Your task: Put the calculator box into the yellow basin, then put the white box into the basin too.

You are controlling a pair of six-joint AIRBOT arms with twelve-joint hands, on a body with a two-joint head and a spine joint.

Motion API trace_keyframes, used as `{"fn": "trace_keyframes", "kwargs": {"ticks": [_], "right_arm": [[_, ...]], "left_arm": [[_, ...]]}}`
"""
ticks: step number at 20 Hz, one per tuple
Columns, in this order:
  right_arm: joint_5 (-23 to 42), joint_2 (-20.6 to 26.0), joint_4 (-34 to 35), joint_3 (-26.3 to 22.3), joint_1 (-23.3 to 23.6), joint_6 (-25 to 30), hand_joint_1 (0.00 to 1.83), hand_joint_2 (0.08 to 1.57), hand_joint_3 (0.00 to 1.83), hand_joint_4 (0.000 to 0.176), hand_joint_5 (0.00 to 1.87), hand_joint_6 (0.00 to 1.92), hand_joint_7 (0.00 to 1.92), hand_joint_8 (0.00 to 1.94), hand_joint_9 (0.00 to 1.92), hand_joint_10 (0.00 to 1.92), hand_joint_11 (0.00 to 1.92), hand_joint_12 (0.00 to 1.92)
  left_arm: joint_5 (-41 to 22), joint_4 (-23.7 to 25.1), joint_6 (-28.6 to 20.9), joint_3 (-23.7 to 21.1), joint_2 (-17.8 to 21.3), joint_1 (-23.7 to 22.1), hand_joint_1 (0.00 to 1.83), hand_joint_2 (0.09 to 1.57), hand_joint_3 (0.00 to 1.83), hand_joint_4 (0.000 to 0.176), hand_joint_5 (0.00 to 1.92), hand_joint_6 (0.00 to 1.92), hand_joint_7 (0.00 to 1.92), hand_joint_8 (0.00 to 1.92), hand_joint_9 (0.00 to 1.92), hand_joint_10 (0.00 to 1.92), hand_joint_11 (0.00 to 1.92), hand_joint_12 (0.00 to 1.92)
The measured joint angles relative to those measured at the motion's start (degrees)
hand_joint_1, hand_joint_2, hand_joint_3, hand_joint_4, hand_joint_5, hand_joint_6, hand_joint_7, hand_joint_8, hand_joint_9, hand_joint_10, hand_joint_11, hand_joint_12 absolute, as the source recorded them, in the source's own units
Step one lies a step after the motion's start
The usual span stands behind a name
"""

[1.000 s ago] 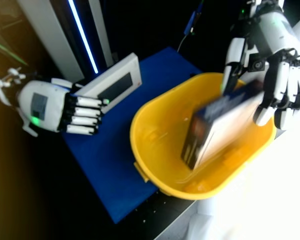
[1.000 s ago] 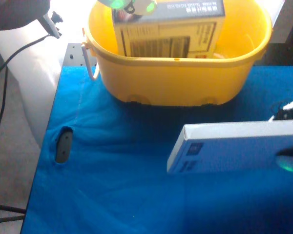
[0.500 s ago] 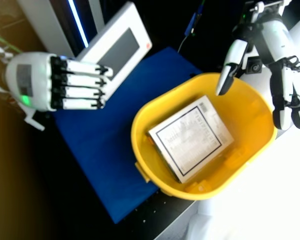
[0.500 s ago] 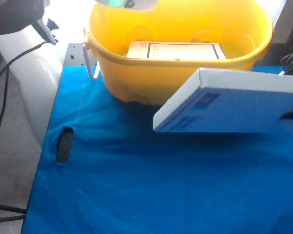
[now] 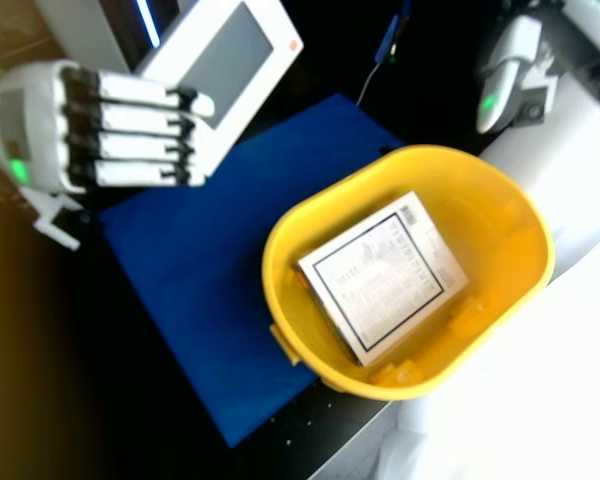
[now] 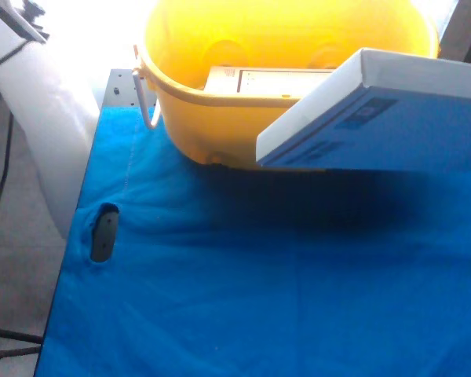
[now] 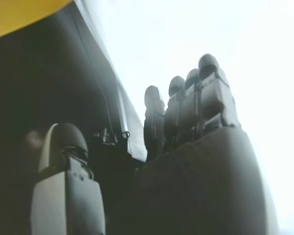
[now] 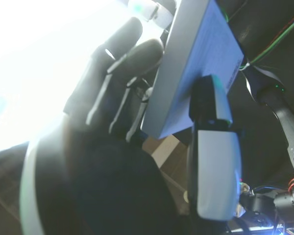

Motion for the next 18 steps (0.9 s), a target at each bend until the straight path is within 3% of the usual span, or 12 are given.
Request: {"fn": "trace_keyframes", "kwargs": {"ticks": [2,3,6,7,8,9,10,11,12,13,16,18], "right_arm": [[-0.31,0.00,0.02,0.92,0.61,0.00,1.36,1.12,0.00,0.000,0.97,1.03,1.00,1.01,0.80,1.19,0.68,1.11],[-0.04,0.00,0.07,1.75,1.31,-0.02,1.25,1.12,0.00,0.000,0.97,1.01,1.01,0.96,0.83,0.90,0.67,1.12],[-0.46,0.00,1.14,4.31,4.04,-0.02,1.36,1.13,0.00,0.000,0.97,1.03,1.00,0.96,0.79,1.25,0.68,1.12],[-0.33,0.00,1.46,4.90,4.55,-0.09,1.25,1.12,0.00,0.000,0.97,1.02,1.01,0.95,0.82,0.92,0.67,1.12],[-0.26,0.00,1.62,5.42,5.29,-0.33,1.34,1.12,0.00,0.000,0.99,0.98,0.97,1.10,0.82,1.10,0.68,1.11],[-0.39,0.00,1.66,5.81,5.86,-0.61,1.36,1.12,0.00,0.000,0.97,1.02,1.00,0.98,0.80,1.24,0.68,1.11],[-0.37,0.00,1.68,6.27,6.38,-1.01,1.25,1.12,0.00,0.000,0.97,1.01,1.01,0.96,0.83,0.92,0.67,1.12],[-0.07,0.00,1.60,6.67,6.75,-1.27,1.34,1.12,0.00,0.000,0.99,0.98,0.97,1.10,0.82,1.10,0.68,1.11],[1.09,0.00,1.68,7.32,8.13,-1.38,1.36,1.12,0.00,0.000,0.97,1.03,1.00,1.01,0.80,1.19,0.68,1.11],[2.36,0.00,1.64,8.07,9.94,-1.40,1.25,1.12,0.00,0.000,0.97,1.01,1.01,0.96,0.83,0.90,0.67,1.11],[6.03,-0.02,1.07,9.64,15.17,-2.82,1.36,1.13,0.00,0.000,0.97,1.03,1.00,0.96,0.79,1.25,0.68,1.12],[9.99,-0.96,0.04,11.32,19.89,-3.02,1.37,1.13,0.00,0.000,0.97,1.00,0.95,1.14,0.81,1.17,0.68,1.11]], "left_arm": [[-1.81,-0.74,0.07,-0.20,0.46,0.00,0.48,1.13,0.00,0.008,0.44,0.02,0.29,0.00,0.21,0.03,0.00,0.88],[-2.12,-1.77,1.07,-0.20,0.46,0.00,0.48,1.13,0.00,0.000,0.44,0.02,0.31,0.01,0.23,0.04,0.00,0.90],[-2.03,-3.65,3.54,-0.20,0.39,-0.11,0.51,1.16,0.01,0.000,0.45,0.02,0.28,0.00,0.22,0.03,0.00,0.99],[-2.03,-4.11,4.15,-0.07,0.26,-0.13,0.53,1.16,0.01,0.000,0.45,0.02,0.27,0.00,0.21,0.02,0.00,0.99],[-1.79,-5.01,5.20,0.31,-0.11,-0.11,0.56,1.16,0.01,0.000,0.45,0.02,0.26,0.00,0.20,0.02,0.00,0.99],[-1.57,-6.14,6.64,0.39,-0.37,-0.11,0.54,1.18,0.01,0.000,0.45,0.02,0.27,0.00,0.21,0.02,0.00,1.05],[-1.01,-6.67,7.45,0.66,-0.46,-0.11,0.54,1.17,0.00,0.000,0.45,0.01,0.27,0.00,0.21,0.02,0.00,1.06],[-0.85,-6.80,7.50,1.05,-0.76,-0.11,0.55,1.17,0.00,0.000,0.45,0.02,0.27,0.00,0.21,0.03,0.00,1.09],[-0.72,-7.85,7.52,1.38,-1.09,-0.02,0.56,1.17,0.00,0.000,0.46,0.02,0.29,0.01,0.23,0.04,0.00,1.15],[-0.72,-7.91,7.52,1.44,-1.07,0.09,0.56,1.18,0.00,0.000,0.45,0.01,0.29,0.01,0.24,0.04,0.00,1.16],[-0.74,-8.02,7.52,1.55,-1.14,0.20,0.58,1.18,0.00,0.000,0.44,0.01,0.29,0.00,0.23,0.04,0.00,1.12],[-0.72,-8.31,7.56,1.73,-1.14,0.20,0.57,1.18,0.00,0.000,0.45,0.01,0.30,0.00,0.24,0.05,0.00,1.14]]}}
